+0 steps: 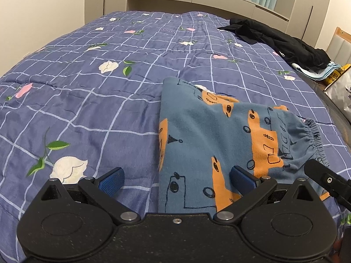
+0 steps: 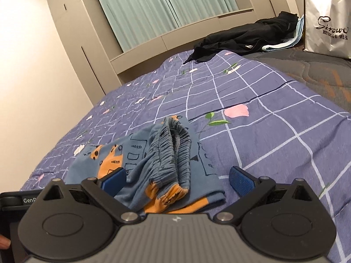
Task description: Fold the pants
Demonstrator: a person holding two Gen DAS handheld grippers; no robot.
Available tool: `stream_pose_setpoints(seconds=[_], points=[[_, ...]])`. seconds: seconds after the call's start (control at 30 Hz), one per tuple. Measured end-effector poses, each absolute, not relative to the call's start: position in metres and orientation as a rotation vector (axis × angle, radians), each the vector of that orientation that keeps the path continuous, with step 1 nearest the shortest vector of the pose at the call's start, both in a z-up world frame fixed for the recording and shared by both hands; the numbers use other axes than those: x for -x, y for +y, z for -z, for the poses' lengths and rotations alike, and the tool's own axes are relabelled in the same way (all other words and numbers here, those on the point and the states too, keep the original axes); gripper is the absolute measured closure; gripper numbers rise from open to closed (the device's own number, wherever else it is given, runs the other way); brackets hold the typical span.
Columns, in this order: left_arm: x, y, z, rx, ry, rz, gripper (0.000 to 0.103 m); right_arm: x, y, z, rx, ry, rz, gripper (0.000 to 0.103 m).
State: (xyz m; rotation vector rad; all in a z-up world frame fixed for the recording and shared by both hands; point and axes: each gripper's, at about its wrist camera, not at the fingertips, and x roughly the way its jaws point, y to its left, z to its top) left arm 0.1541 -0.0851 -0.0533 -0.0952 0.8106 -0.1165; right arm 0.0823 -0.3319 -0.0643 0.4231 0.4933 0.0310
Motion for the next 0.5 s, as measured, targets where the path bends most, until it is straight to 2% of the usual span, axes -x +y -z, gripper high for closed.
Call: stream_pose_setpoints(seconds=[0.1,0.33,0.5], points=[[-0.1544,-0.0851,0.0536,0.097,0.809,0.117,0.0,-0.0808,-0.331,0.0648,-0.424,0.486,-0.028,0.004],[-0.1544,-0.0827,0.0559,0.129,0.817,0.121,0.0,-0.079,-0.3283,0.066,-0.419,0.481,-0.007,0.024],[-0.1556,-0.0782,0.0528,0.163,0.845,0.127,0.001,-0.0788,-0.325,0.0664,-0.408,0.485,-0.001,0.032]])
